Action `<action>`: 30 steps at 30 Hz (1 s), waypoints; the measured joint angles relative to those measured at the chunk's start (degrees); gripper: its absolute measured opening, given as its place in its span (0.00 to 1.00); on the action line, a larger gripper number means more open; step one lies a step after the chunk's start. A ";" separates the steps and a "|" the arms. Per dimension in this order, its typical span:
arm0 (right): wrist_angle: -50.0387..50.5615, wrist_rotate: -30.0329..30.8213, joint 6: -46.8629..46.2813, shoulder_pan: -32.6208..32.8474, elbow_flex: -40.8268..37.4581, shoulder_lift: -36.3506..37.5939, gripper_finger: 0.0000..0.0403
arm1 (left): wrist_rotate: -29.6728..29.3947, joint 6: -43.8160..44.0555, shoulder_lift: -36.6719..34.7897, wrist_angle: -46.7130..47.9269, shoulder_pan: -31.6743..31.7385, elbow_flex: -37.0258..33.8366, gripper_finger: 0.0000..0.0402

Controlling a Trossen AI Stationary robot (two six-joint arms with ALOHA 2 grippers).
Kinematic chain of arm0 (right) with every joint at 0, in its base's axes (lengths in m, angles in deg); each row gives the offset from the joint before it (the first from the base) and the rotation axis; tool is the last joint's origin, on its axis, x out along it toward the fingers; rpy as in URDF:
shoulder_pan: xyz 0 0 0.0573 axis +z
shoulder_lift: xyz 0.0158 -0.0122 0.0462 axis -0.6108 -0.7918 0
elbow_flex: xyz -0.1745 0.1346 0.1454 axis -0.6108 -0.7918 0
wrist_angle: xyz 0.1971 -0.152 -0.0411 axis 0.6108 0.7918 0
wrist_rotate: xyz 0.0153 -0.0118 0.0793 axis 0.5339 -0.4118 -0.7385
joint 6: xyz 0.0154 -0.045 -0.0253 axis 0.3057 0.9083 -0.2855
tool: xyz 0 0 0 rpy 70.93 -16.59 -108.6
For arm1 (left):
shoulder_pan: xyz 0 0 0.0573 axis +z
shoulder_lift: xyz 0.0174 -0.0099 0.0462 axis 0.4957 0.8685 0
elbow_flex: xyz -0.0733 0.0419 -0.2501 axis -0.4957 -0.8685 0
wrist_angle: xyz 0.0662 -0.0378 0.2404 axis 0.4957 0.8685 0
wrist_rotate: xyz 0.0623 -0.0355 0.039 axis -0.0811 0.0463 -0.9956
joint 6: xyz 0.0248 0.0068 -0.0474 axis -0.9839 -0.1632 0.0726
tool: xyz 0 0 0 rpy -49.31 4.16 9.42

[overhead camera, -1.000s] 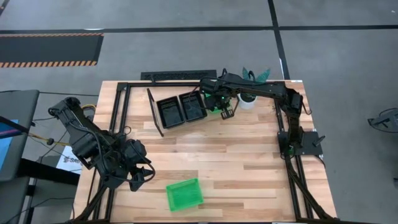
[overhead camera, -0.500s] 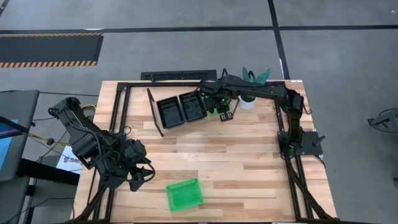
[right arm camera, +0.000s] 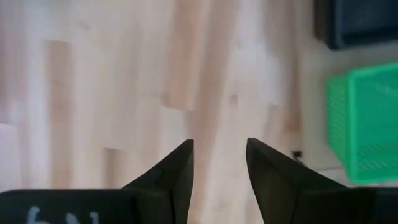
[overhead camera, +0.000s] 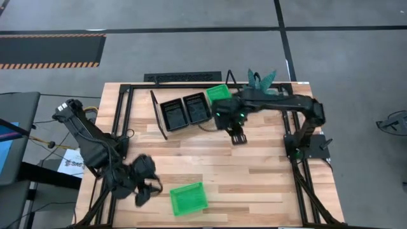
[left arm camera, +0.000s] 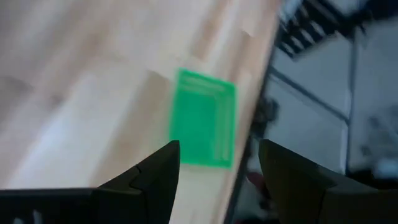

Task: Stack baskets on shelf by color
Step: Stack the green bin on the green bin on the shelf

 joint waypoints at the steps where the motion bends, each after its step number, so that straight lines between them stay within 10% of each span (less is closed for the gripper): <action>1: -0.26 -0.66 -1.41 1.67 0.01 1.27 0.42 | 1.61 -1.48 0.00 -3.19 -0.56 -1.91 0.51; 16: -2.98 3.28 -22.41 24.96 0.04 11.22 0.39 | 20.68 7.56 15.49 -31.41 -5.00 -19.72 0.33; 30: -3.54 4.51 -40.96 37.96 -0.04 10.45 0.36 | 24.41 -5.82 34.03 -54.96 13.54 -19.42 0.02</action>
